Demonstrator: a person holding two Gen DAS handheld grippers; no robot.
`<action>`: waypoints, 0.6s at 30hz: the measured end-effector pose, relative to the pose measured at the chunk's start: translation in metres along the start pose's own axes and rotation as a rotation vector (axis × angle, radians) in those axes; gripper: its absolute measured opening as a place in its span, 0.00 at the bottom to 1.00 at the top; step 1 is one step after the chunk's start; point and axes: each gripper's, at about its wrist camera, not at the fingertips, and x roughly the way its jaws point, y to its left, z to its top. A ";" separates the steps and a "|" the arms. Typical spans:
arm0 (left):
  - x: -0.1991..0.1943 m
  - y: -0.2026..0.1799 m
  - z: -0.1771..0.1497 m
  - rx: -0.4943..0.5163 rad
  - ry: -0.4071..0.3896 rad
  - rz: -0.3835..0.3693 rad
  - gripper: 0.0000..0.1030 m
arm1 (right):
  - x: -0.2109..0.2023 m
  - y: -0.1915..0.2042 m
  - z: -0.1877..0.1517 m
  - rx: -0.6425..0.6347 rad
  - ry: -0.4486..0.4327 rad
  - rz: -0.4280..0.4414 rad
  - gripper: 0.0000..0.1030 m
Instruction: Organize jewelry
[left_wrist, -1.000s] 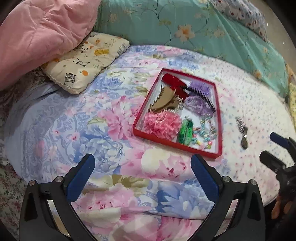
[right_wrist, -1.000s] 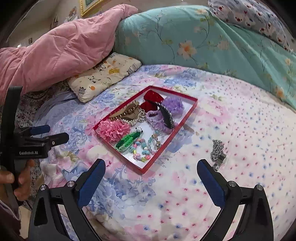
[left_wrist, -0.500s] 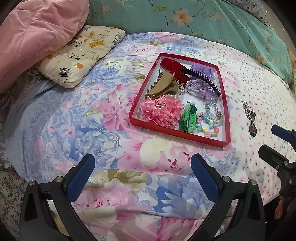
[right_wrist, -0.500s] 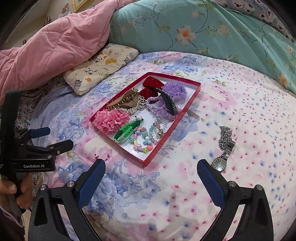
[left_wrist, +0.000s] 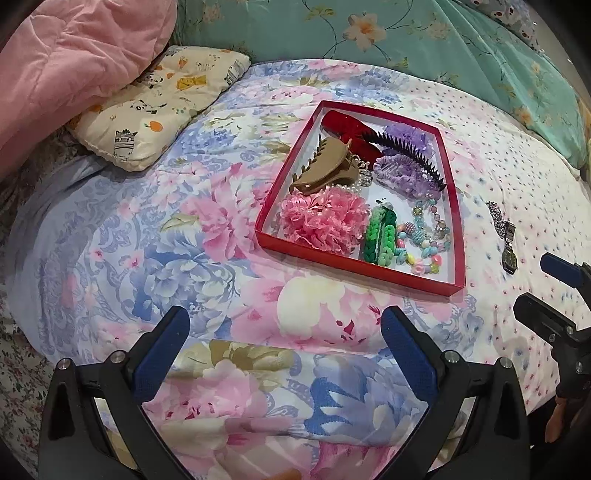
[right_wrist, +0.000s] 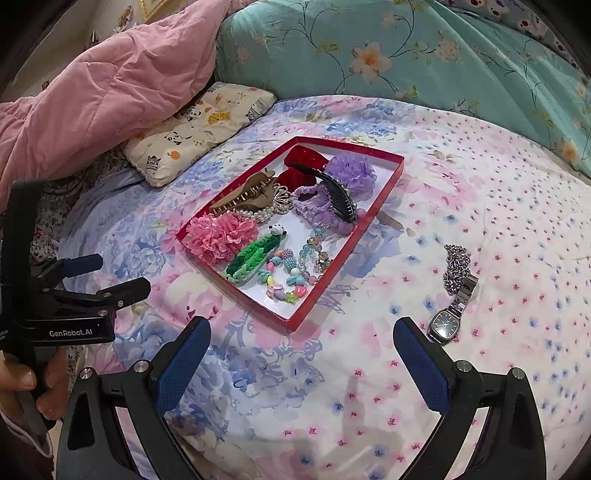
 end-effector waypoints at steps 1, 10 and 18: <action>0.001 0.000 0.000 -0.001 0.000 -0.002 1.00 | 0.000 0.000 0.000 -0.001 0.000 -0.001 0.97; 0.001 0.000 0.001 0.000 -0.001 -0.002 1.00 | 0.003 0.001 0.000 -0.001 0.007 0.003 0.97; 0.001 0.000 0.001 -0.002 -0.003 -0.005 1.00 | 0.003 0.000 0.000 0.002 -0.004 0.002 0.97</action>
